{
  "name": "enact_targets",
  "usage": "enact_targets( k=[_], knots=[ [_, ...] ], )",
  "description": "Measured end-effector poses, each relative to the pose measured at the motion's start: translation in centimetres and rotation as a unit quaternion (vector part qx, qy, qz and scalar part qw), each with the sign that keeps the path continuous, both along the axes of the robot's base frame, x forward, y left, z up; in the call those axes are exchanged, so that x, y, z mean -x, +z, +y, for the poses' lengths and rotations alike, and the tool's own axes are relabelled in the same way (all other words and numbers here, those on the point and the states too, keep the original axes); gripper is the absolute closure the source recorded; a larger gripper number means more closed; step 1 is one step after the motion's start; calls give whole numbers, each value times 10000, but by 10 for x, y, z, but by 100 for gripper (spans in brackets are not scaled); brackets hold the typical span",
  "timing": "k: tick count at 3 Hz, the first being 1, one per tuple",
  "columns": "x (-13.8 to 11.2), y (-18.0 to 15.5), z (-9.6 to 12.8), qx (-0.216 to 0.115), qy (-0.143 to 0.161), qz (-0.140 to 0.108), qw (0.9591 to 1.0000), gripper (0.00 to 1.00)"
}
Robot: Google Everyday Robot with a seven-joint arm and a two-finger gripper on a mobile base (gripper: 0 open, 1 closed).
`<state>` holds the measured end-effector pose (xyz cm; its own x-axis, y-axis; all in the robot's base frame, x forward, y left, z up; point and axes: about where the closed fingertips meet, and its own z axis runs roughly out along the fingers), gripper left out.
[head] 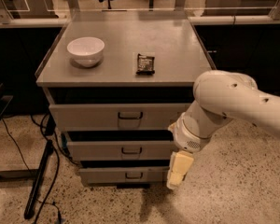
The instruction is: Open middle drawer
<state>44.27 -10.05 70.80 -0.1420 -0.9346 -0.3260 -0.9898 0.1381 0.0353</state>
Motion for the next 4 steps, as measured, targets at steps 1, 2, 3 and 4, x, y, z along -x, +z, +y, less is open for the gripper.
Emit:
enact_targets(
  k=[1, 2, 3, 4],
  knots=[
    [-4, -31, 12, -163, 26, 232, 9996, 0],
    [-4, -35, 13, -177, 28, 270, 9995, 0],
    [2, -53, 24, -295, 127, 384, 9987, 0],
    [0, -84, 45, -434, 224, 507, 9975, 0]
  ],
)
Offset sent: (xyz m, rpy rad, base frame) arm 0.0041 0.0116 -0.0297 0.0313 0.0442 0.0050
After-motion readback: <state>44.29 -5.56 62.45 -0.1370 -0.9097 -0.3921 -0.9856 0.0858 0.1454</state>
